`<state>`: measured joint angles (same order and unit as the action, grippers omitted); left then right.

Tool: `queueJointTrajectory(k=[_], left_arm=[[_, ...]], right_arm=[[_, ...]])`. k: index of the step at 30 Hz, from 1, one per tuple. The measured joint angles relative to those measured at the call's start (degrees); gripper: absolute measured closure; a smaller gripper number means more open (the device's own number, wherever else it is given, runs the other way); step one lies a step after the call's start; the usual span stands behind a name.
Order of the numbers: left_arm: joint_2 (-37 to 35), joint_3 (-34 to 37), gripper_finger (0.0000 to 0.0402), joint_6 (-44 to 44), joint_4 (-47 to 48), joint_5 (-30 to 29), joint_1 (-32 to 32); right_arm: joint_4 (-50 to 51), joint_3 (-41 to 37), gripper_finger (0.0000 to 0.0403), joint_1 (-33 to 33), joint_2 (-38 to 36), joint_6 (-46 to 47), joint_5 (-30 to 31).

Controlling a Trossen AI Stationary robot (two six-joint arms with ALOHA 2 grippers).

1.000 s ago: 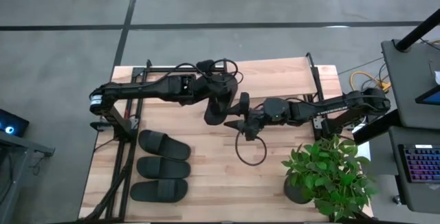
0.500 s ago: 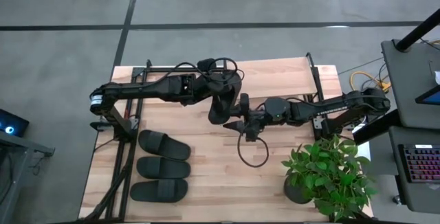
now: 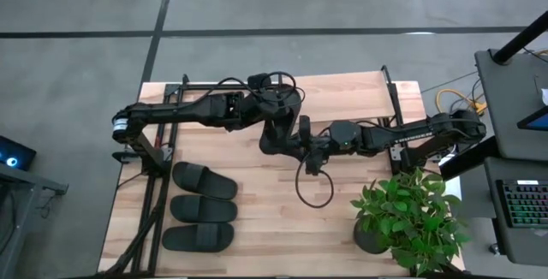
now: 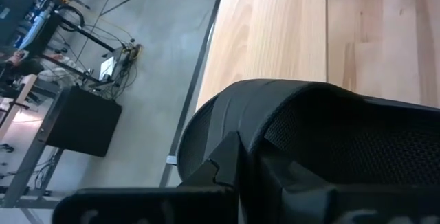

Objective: Pick and place slides into the shelf
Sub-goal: Put the black slipper on the shelf

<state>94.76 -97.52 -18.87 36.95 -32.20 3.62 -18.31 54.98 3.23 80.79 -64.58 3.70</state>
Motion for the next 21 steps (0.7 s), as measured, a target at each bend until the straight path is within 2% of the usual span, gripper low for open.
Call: queueJointTrajectory(k=[5,10,16,21], left_arm=[[-0.09,-0.37,0.0392,-0.54,0.02,0.15,-0.05],[-1.44,-0.35,0.0343,-1.31,0.81,2.14,-0.20],[-6.60,0.35,0.0275,-0.92,3.32,2.68,-0.73],[-13.47,1.59,0.0249,0.76,4.61,3.31,-1.46]], right_arm=[[-0.03,0.00,0.0333,0.02,0.00,-0.87,0.46],[-0.29,0.00,0.0334,-0.09,-0.07,-1.85,1.84],[-0.14,-0.13,0.0334,0.67,-1.30,-4.52,6.54],[0.52,-0.09,0.0338,1.68,-4.18,-4.45,6.70]])
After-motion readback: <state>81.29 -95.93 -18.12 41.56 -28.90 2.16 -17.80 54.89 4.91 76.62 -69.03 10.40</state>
